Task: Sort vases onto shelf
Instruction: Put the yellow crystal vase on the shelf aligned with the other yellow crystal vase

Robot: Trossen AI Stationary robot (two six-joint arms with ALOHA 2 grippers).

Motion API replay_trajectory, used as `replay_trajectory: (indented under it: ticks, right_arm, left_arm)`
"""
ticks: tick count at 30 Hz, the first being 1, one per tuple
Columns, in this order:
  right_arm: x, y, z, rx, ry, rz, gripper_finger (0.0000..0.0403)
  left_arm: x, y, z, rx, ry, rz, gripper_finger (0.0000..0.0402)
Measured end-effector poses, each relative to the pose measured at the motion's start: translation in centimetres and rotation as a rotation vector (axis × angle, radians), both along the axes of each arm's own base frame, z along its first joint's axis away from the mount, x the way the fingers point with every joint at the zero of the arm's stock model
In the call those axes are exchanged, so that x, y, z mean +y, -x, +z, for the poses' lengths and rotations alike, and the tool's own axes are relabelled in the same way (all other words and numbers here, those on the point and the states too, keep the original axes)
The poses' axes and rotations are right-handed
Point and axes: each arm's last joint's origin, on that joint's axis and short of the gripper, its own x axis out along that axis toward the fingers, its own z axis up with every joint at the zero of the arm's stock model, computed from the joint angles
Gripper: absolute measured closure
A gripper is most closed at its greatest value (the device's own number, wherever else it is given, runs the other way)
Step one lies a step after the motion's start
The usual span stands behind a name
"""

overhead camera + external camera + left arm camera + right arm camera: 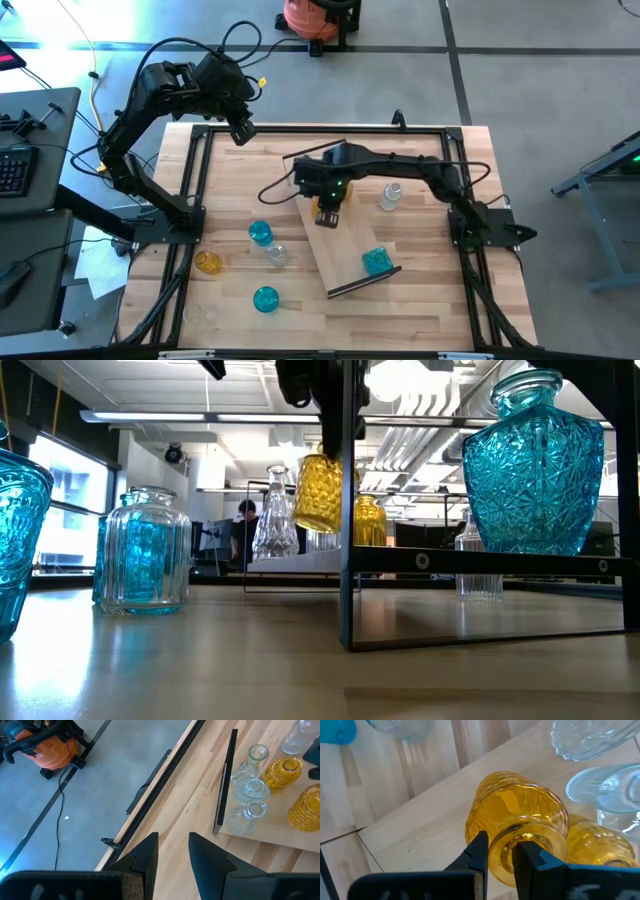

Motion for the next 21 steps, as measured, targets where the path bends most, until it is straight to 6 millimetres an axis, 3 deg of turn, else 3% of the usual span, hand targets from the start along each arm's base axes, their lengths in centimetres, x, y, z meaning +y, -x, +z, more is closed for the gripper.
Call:
replay_trajectory:
  ticks: [9, 21]
  right_arm:
    - [0.0, -0.8, -1.7, 0.038, -0.005, 0.032, 0.0373]
    - [-1.7, -0.6, -1.8, 0.048, 0.018, 0.032, 0.0373]
  left_arm:
    - [0.0, 0.0, 0.0, 0.000, 0.000, 0.000, 0.0300]
    - [0.0, 0.0, 0.0, -0.001, 0.002, 0.002, 0.0300]
